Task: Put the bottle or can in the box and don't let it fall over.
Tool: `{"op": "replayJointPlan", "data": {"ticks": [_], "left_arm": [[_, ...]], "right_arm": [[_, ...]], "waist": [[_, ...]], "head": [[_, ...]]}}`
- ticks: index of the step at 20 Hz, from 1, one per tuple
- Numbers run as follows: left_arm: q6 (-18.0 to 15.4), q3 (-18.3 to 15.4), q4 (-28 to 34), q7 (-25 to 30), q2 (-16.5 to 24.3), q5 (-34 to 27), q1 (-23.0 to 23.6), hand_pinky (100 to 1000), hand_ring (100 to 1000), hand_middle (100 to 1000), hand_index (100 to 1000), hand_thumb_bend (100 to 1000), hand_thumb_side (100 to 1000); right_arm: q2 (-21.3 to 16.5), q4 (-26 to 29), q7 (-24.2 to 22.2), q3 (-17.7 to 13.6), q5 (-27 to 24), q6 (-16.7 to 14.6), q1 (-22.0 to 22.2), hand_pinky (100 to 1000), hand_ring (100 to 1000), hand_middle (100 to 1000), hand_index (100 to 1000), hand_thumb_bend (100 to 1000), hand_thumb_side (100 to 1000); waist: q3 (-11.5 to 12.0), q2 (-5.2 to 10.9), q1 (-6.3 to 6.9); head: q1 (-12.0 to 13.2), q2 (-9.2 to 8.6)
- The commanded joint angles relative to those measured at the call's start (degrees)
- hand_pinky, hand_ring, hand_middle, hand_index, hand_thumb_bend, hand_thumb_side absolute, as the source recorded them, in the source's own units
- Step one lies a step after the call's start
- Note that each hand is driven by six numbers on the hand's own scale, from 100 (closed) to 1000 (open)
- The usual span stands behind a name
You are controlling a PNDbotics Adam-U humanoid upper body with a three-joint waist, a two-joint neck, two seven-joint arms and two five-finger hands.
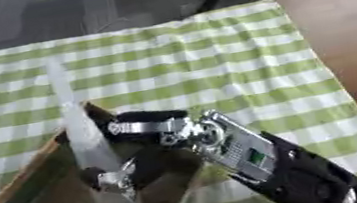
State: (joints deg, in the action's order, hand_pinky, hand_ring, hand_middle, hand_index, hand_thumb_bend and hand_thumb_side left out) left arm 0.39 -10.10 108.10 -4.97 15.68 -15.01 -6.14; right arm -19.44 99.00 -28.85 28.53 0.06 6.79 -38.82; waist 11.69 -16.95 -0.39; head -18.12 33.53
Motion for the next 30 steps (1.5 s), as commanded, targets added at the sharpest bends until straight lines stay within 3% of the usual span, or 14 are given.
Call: {"op": "replayJointPlan", "data": {"ticks": [1, 2, 4, 9, 30], "left_arm": [[-0.11, -0.28, 0.92, 0.4, 1.57, 0.11, -0.42, 1000, 679, 814, 804, 175, 845], [-0.11, -0.27, 0.92, 0.46, 1.57, 0.11, -0.44, 1000, 679, 814, 804, 175, 845], [-0.11, -0.27, 0.92, 0.59, 1.57, 0.14, -0.47, 1000, 679, 814, 804, 173, 843], [-0.17, -0.26, 0.94, 0.9, 1.61, 0.31, -0.54, 1000, 680, 814, 804, 170, 838], [-0.14, -0.42, 0.93, 1.21, 1.73, 0.69, -0.3, 1000, 683, 816, 805, 169, 838]], "right_arm": [[-0.95, 1.81, -2.39, -0.71, -1.1, 0.14, -0.94, 1000, 1000, 1000, 1000, 100, 178], [-1.0, 1.99, -3.24, -0.68, -1.31, 0.34, -0.98, 1000, 1000, 1000, 1000, 100, 311], [-1.1, 2.42, -4.67, -0.65, -1.44, 0.52, -1.07, 1000, 1000, 1000, 1000, 100, 671], [-1.66, 3.01, -6.67, -1.11, -0.7, -0.24, -1.41, 1000, 1000, 1000, 1000, 100, 714], [-6.39, 6.67, -5.52, -4.68, -4.42, -0.24, -2.32, 1000, 1000, 1000, 1000, 100, 697]], "waist": [[0.06, 0.81, 0.36], [0.07, 0.79, 0.37], [0.09, 0.76, 0.39], [0.02, 0.77, 0.36], [-0.18, 0.92, 0.25]], "head": [[0.21, -0.98], [0.22, -1.0], [0.19, -1.07], [0.26, -1.21], [0.95, -1.57]]}}
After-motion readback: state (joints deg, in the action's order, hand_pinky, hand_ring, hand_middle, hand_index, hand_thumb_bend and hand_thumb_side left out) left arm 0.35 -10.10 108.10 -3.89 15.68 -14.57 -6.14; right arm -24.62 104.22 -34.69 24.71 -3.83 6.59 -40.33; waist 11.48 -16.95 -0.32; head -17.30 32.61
